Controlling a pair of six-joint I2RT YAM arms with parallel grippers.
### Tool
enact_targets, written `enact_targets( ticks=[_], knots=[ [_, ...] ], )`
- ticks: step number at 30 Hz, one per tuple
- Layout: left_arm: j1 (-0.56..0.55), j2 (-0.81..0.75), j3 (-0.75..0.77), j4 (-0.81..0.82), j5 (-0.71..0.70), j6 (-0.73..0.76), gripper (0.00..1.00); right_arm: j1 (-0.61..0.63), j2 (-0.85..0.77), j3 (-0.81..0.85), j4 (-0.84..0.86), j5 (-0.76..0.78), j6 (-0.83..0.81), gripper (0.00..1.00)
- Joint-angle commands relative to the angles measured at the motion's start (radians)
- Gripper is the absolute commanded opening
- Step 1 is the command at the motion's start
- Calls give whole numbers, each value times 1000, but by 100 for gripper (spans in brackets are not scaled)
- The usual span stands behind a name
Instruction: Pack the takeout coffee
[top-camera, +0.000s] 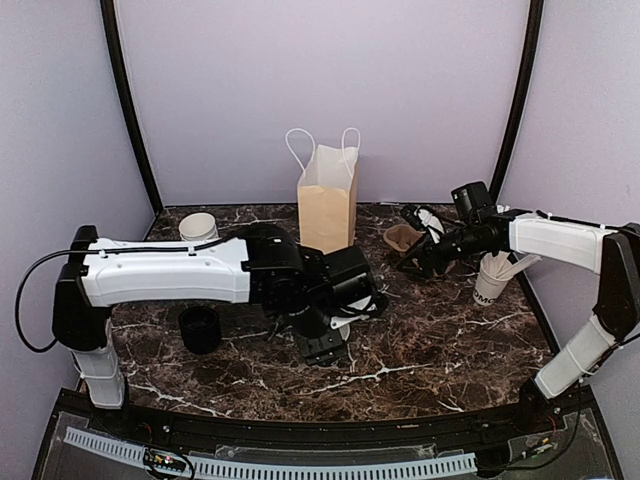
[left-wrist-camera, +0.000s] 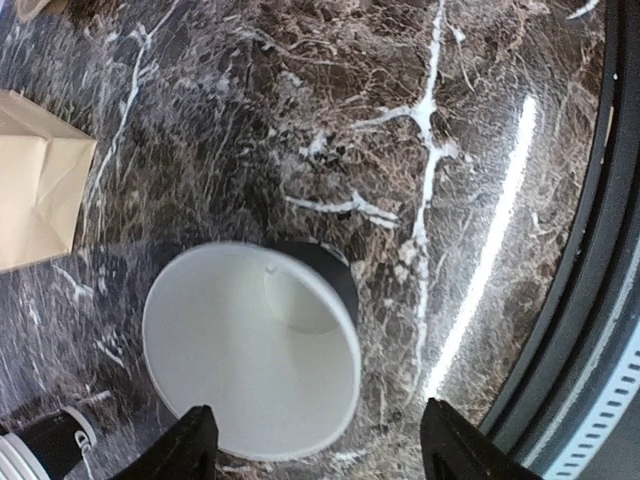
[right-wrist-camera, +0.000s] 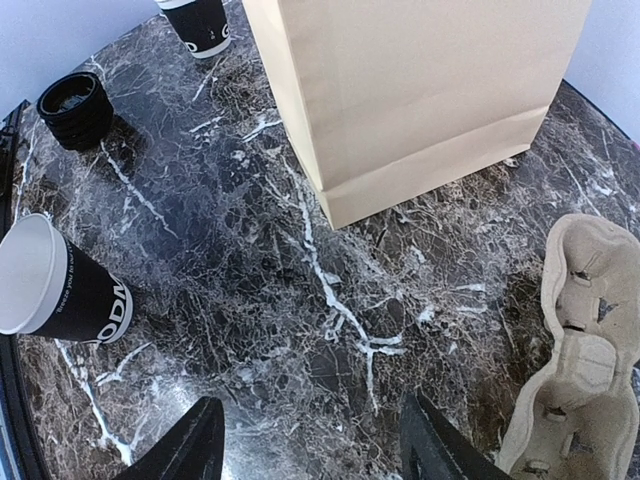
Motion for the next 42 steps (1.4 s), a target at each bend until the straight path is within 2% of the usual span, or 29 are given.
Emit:
enact_targets(
  ticks=[1,6,10,16,24,29,33,42],
  knots=[
    [29,-236,-50,-41,-27,-95,78,-5,4,-12,29,-18,-5,61],
    [157,-310,-94,-209,-110,-271,70,-5,24,-2,20,-30,-3,61],
    [298,-403,-212,-263,-20,-348,65,-2,36,-3,21,-39,-5,61],
    [435,-438,-374,-255,106,-342,61,9,53,2,14,-42,-9,61],
    [521,-386,-456,-258,131,-302,62,19,54,1,7,-35,-13,61],
    [548,-377,-490,-222,207,-268,59,24,58,4,4,-34,-15,61],
    [569,-353,-509,-198,214,-280,52,26,61,3,2,-33,-19,61],
    [587,-301,-505,-206,209,-285,49,29,56,-2,4,-27,-26,61]
  ],
)
